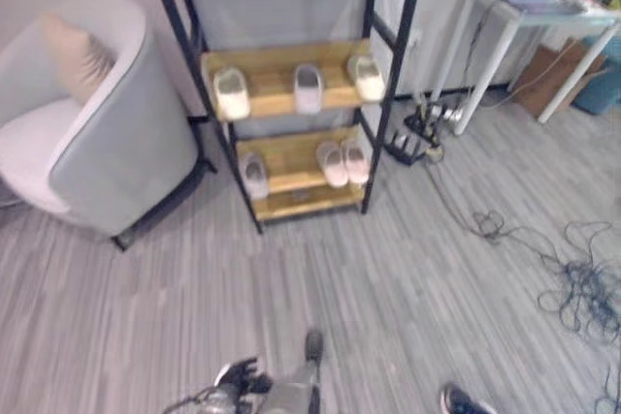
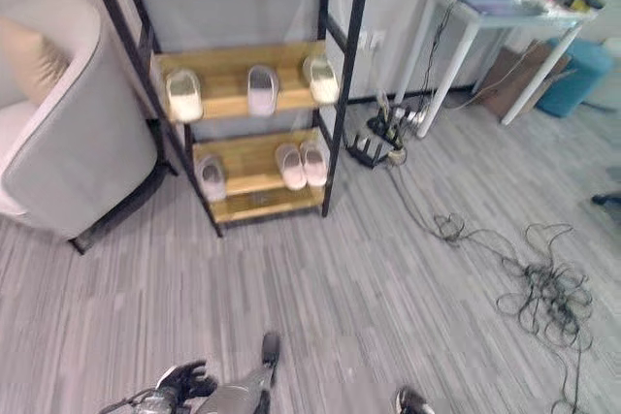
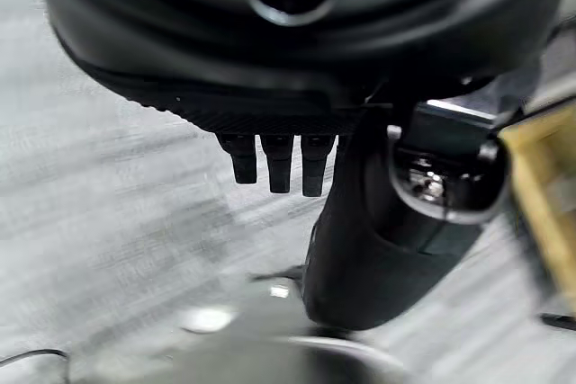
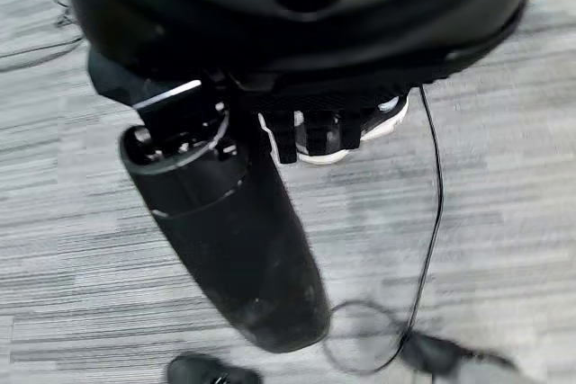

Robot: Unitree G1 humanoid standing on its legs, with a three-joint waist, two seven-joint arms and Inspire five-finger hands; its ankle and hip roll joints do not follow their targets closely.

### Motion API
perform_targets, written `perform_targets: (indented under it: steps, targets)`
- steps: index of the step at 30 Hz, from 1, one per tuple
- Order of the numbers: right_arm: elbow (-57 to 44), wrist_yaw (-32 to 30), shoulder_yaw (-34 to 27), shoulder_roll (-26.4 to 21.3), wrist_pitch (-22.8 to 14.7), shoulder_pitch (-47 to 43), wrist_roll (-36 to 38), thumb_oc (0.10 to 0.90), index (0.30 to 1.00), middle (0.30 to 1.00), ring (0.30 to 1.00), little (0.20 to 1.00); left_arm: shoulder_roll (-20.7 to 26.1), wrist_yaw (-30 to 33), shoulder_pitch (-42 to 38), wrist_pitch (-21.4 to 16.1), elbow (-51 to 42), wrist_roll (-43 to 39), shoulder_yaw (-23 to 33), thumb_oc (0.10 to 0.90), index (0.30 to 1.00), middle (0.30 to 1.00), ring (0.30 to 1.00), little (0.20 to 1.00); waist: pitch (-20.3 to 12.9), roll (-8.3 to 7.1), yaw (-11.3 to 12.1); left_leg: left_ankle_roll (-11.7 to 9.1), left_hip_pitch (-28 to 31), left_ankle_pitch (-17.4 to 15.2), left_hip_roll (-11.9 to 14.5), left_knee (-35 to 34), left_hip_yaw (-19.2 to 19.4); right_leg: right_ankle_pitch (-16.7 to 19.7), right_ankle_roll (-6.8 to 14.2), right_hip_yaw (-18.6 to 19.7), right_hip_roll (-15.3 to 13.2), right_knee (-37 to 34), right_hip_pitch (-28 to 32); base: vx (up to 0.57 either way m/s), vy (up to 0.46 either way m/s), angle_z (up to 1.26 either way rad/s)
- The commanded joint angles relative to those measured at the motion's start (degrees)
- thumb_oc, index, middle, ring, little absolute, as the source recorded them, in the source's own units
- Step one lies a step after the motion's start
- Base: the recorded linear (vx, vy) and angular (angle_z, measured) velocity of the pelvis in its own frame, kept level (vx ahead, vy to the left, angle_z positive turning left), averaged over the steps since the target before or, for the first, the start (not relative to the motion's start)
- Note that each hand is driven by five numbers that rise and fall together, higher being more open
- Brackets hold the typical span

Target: Arrange the slippers neatly on the shoe rack.

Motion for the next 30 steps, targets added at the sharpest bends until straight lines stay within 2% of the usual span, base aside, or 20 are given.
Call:
perform_targets:
  steps: [1,2,3,4,5,6,8,9,10,11,13,16,22,23,24,25,27,28,29,30]
  targets:
    - [-5.31,0.93,-0.38,-4.54,-0.09,1.35,-0.93,0.8,0.9,0.9,0.9,0.9,-2.58,-0.18,3.94,1.1,-0.05,1.32,-1.42,0.8,0.9,0.9,0.9,0.9,1.84,4.31,1.03,-5.14,-1.23,-8.81,4.38,6.79,0.47,15.82,5.17,-5.07,-7.44,17.3,-12.53,0.29,0.205,-0.28]
    - [-5.31,0.94,-0.39,-4.56,-0.09,1.35,-0.93,0.8,0.9,0.9,0.9,0.9,-2.61,-0.18,3.94,1.1,-0.05,1.32,-1.42,0.8,0.9,0.9,0.9,0.9,1.75,4.43,1.06,-5.16,-1.35,-8.78,4.52,6.79,0.44,15.94,5.14,-5.06,-7.3,17.23,-12.64,0.45,0.269,-0.23]
    - [-6.55,0.7,0.1,-4.15,-0.36,1.54,-1.63,0.8,0.9,0.9,0.9,0.9,-1.9,0.08,3.48,1.3,-1.08,0.41,-0.97,0.8,0.9,0.9,0.9,0.9,2.67,5.8,-0.55,-3.71,4.44,-11.15,3.97,6.32,-0.38,17.25,4.0,-8.53,-8.82,26.62,-18.43,0.48,0.231,-0.11]
    - [-6.75,0.62,0.26,-4.01,-0.42,1.72,-1.78,0.8,0.9,0.9,0.9,0.9,-1.74,0.07,3.27,1.2,-1.39,-0.18,-0.79,0.8,0.9,0.9,0.9,0.9,2.89,6.2,-1.11,-3.45,6.84,-12.14,3.58,5.8,-0.89,15.39,3.37,-9.72,-8.97,26.86,-20.22,0.64,0.257,0.15]
    - [-7.16,0.6,0.51,-3.81,-0.53,1.81,-1.75,0.8,0.9,0.9,0.9,0.9,-1.72,0.0,3.12,1.08,-1.87,-0.73,-0.88,0.8,0.9,0.9,0.9,0.9,3.06,6.53,-1.73,-3.44,8.85,-13.02,3.48,5.39,-1.54,13.1,2.58,-10.68,-8.4,24.9,-22.32,0.46,0.084,0.31]
    - [-7.56,0.48,0.87,-3.81,-0.44,1.69,-2.01,0.8,0.9,0.9,0.9,0.9,-1.81,-0.15,3.16,1.0,-1.98,-0.88,-0.98,0.8,0.9,0.9,0.9,0.9,3.06,6.46,-2.23,-3.44,10.7,-14.02,3.01,5.15,-2.39,10.62,1.93,-11.62,-8.08,19.73,-23.28,0.42,0.03,0.43]
    - [-7.85,0.43,1.32,-3.92,-0.61,1.32,-2.06,0.8,0.9,0.9,0.9,0.9,-1.9,-0.22,3.09,0.65,-2.02,-0.89,-1.38,0.8,0.9,0.9,0.9,0.9,3.22,6.33,-2.79,-3.74,11.59,-14.85,2.45,5.85,-3.58,8.59,1.43,-11.41,-6.97,11.92,-25.18,0.32,-0.011,0.47]
    - [-7.84,0.43,1.34,-3.92,-0.61,1.33,-2.06,0.8,0.9,0.9,0.9,0.9,-1.9,-0.21,3.1,0.64,-2.0,-0.9,-1.38,0.8,0.9,0.9,0.9,0.9,3.36,6.31,-2.83,-3.76,11.76,-14.99,2.44,5.93,-3.62,8.45,1.42,-11.46,-6.99,11.94,-24.96,0.55,-0.126,0.45]
    - [-8.41,0.29,1.59,-4.02,-0.69,0.96,-1.7,0.8,0.9,0.9,0.9,0.9,-2.18,0.01,3.1,0.21,-1.49,0.11,-1.81,0.8,0.9,0.9,0.9,0.9,3.25,5.28,-4.29,-4.61,14.65,-17.3,0.99,5.67,-6.49,9.59,2.4,-5.46,-5.31,-4.89,-26.98,0.54,-0.138,0.43]
    - [-8.65,0.37,1.67,-4.07,-0.67,0.88,-1.75,0.8,0.9,0.9,0.9,0.9,-2.31,0.0,3.05,0.12,-1.43,0.26,-1.8,0.8,0.9,0.9,0.9,0.9,3.52,5.37,-4.72,-4.86,15.75,-18.22,1.05,5.82,-6.86,10.52,2.85,-3.9,-5.13,-7.71,-27.2,0.66,-0.161,0.42]
    - [-9.11,0.42,1.84,-4.18,-0.55,0.9,-2.25,0.8,0.9,0.9,0.9,0.9,-2.51,-0.04,3.11,0.03,-0.99,0.59,-1.79,0.8,0.9,0.9,0.9,0.9,3.69,5.18,-5.38,-5.13,16.87,-19.86,0.5,7.07,-8.13,12.44,3.88,-0.9,-5.13,-9.89,-28.54,0.32,-0.083,0.48]
    - [-9.81,0.46,2.5,-4.55,-0.5,1.59,-3.37,0.8,0.9,0.9,0.9,0.9,-2.4,-0.25,3.45,0.29,-0.32,0.8,-1.63,0.8,0.9,0.9,0.9,0.9,3.07,4.63,-5.73,-5.58,18.37,-22.17,-0.29,9.49,-10.82,12.59,3.57,1.66,-4.96,-10.28,-26.78,0.32,-0.132,0.69]
    - [-12.76,0.54,3.92,-5.27,-1.22,1.5,-4.31,0.8,0.9,0.9,0.9,0.9,-2.18,-0.14,5.0,0.56,0.6,0.64,-0.29,0.8,0.9,0.9,0.9,0.9,1.35,4.81,-5.13,-8.44,18.19,-21.2,1.34,14.39,-12.53,10.71,1.4,-0.85,-3.77,-11.07,-22.49,0.23,-0.161,0.34]
    - [-15.0,0.23,3.92,-5.84,-1.76,1.31,-4.04,0.8,0.9,0.9,0.9,0.9,-2.32,0.06,5.05,0.61,0.59,1.0,-0.41,0.8,0.9,0.9,0.9,0.9,1.46,4.64,-5.17,-9.94,16.49,-19.38,2.26,17.52,-11.41,10.01,0.81,-1.5,-3.73,-11.8,-21.16,0.06,-0.185,0.27]
    - [-18.6,-0.66,3.54,-6.87,-2.63,1.36,-2.69,0.8,0.9,0.9,0.9,0.9,-2.26,0.73,4.44,0.61,-0.44,0.69,-0.51,0.8,0.9,0.9,0.9,0.9,2.46,3.81,-5.56,-11.32,10.69,-16.11,5.12,27.74,-6.9,9.29,-0.61,-2.91,-4.08,-12.86,-19.17,0.07,-0.241,0.14]
    - [-19.94,-1.03,3.4,-7.32,-2.86,1.34,-2.33,0.8,0.9,0.9,0.9,0.9,-2.26,1.15,4.16,0.65,-0.76,0.52,-0.53,0.8,0.9,0.9,0.9,0.9,2.86,3.34,-5.7,-10.88,9.25,-15.77,6.61,29.84,-4.44,8.91,-1.15,-3.68,-4.26,-13.36,-18.23,0.06,-0.22,0.2]
    - [-22.78,-1.42,3.0,-8.14,-3.17,1.74,-2.13,0.8,0.9,0.9,0.9,0.9,-2.65,1.51,3.67,0.72,-1.05,0.52,-0.77,0.8,0.9,0.9,0.9,0.9,3.16,3.04,-5.82,-10.08,7.39,-16.33,9.04,28.19,-0.1,8.15,-1.6,-5.1,-4.42,-14.62,-16.45,0.11,-0.082,0.33]
    - [-26.56,-1.95,2.35,-9.41,-3.97,2.63,-2.09,0.8,0.9,0.9,0.9,0.9,-3.31,1.63,3.67,0.42,-1.48,0.98,-1.5,0.8,0.9,0.9,0.9,0.9,2.78,3.17,-5.82,-9.25,6.11,-17.84,8.76,20.54,1.99,7.6,-1.27,-6.25,-4.56,-15.54,-15.35,0.12,0.004,0.29]
    - [-26.67,-1.94,2.32,-9.46,-3.91,2.73,-2.09,0.8,0.9,0.9,0.9,0.9,-3.34,1.63,3.72,0.42,-1.49,0.98,-1.53,0.8,0.9,0.9,0.9,0.9,2.84,3.12,-5.82,-9.2,6.38,-17.78,8.63,20.29,2.01,7.54,-1.22,-6.26,-4.67,-15.56,-15.18,0.13,0.052,0.23]
    - [-28.22,-1.83,2.09,-10.26,-4.24,2.92,-2.66,0.8,0.9,0.9,0.9,0.9,-3.79,1.55,4.2,0.4,-1.3,1.35,-1.78,0.8,0.9,0.9,0.9,0.9,2.66,3.69,-5.79,-9.05,7.82,-17.85,8.25,16.08,2.08,7.29,-0.93,-6.31,-4.26,-15.13,-15.38,0.07,0.071,0.29]
